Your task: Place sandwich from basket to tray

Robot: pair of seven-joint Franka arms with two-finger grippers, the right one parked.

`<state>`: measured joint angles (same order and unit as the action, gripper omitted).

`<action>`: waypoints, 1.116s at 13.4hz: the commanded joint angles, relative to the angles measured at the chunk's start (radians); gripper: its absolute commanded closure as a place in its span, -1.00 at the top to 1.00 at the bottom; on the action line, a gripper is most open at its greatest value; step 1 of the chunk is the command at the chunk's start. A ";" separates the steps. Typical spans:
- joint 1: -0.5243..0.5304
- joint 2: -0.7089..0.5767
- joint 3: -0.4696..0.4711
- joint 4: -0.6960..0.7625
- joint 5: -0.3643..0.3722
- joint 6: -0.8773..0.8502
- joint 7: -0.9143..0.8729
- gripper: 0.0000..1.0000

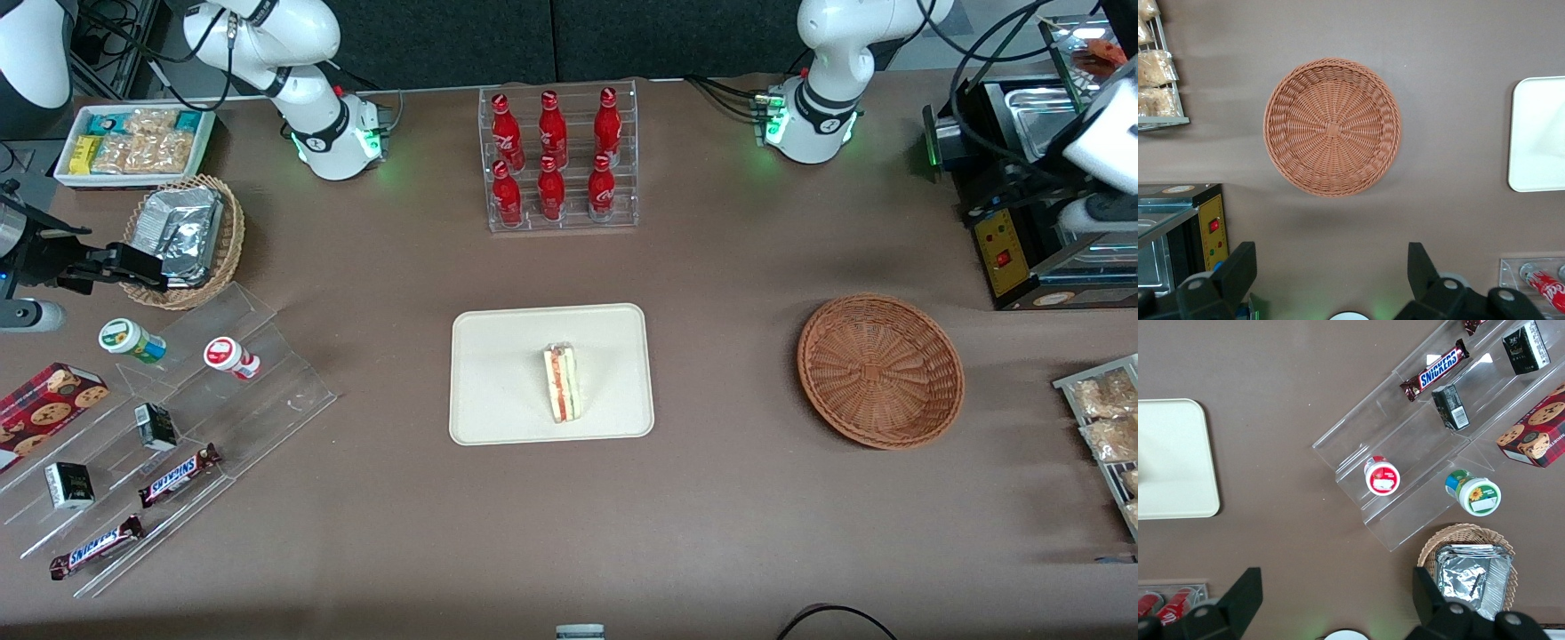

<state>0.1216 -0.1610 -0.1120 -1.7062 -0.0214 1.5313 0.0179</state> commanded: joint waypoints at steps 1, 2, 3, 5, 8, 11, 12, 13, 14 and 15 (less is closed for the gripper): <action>-0.062 0.003 0.049 0.036 0.006 -0.033 0.007 1.00; -0.060 0.003 0.049 0.045 0.008 -0.033 0.007 1.00; -0.059 0.003 0.049 0.048 0.008 -0.034 0.008 1.00; -0.059 0.003 0.049 0.048 0.009 -0.046 0.007 1.00; -0.060 0.021 0.043 0.045 0.037 -0.062 0.007 1.00; -0.062 0.037 0.038 0.048 0.034 -0.060 0.005 1.00; -0.062 0.037 0.040 0.048 0.026 -0.060 0.007 1.00; -0.062 0.037 0.040 0.050 0.020 -0.060 0.005 1.00; -0.062 0.035 0.038 0.056 0.020 -0.060 0.002 1.00; -0.063 0.038 0.032 0.069 0.023 -0.060 0.002 1.00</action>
<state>0.0702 -0.1304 -0.0773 -1.6778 -0.0047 1.4921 0.0182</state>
